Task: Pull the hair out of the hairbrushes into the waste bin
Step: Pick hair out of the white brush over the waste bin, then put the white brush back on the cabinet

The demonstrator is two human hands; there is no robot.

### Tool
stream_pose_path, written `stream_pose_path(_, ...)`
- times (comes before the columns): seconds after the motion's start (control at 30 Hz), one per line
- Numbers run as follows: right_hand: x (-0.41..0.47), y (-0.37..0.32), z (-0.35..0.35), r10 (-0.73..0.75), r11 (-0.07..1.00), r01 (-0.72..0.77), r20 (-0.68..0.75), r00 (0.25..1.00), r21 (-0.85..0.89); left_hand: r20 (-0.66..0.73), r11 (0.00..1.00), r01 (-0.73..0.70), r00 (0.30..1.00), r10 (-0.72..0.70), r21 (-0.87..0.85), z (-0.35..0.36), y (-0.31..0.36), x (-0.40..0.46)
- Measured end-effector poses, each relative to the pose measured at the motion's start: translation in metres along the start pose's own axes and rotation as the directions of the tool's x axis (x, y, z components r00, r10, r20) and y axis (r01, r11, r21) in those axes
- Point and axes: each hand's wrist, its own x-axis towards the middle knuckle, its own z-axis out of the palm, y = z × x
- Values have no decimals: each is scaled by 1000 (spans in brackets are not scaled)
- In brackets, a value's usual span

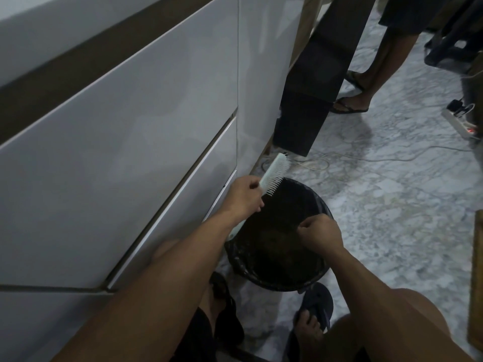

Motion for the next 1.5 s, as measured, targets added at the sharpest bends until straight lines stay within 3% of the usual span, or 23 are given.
stream_pose_path(0.1,-3,0,1,23,999,-25,71,997,23,22,999,13,1000,-12,-30,-2,0,-1)
stream_pose_path(0.2,-8,-10,-1,-69,980,50,93,993,194,96,999,32,995,-28,-38,2,0,-2)
stream_pose_path(0.33,-21,-30,-8,-130,813,92,27,991,575,191,999,30,981,-26,-21,6,0,-8)
stream_pose_path(0.4,-25,-36,-12,-121,758,61,48,992,650,236,1000,18,972,-17,1,6,-1,-9)
stream_pose_path(0.47,-26,-35,-13,-102,786,64,28,994,615,244,1000,7,970,-8,2,6,-1,-10)
stream_pose_path(0.57,-17,-25,-8,-59,930,56,-3,998,364,210,999,12,978,-4,-38,6,0,-10)
stream_pose_path(0.63,-13,-20,-7,-52,968,51,-2,999,246,195,998,22,981,-12,-53,5,0,-10)
stream_pose_path(0.93,-40,-43,-18,-274,862,188,121,954,471,28,979,72,997,-68,-190,15,5,-15)
stream_pose_path(1.1,-55,-56,-33,-272,779,227,-10,962,585,-29,968,16,999,-24,-249,8,26,-26)
stream_pose_path(1.3,-78,-80,-57,-302,726,399,-261,917,560,-101,932,-58,995,23,-359,-5,79,-37)
stream_pose_path(1.37,-84,-90,-71,-303,738,446,-341,890,507,-151,944,-128,985,85,-304,-12,104,-45)
stream_pose_path(1.43,-91,-102,-90,-320,741,505,-427,846,444,-262,961,-234,946,190,-146,-20,131,-59)
stream_pose_path(1.5,-99,-115,-111,-339,719,571,-517,786,396,-414,922,-371,826,383,111,-29,155,-75)
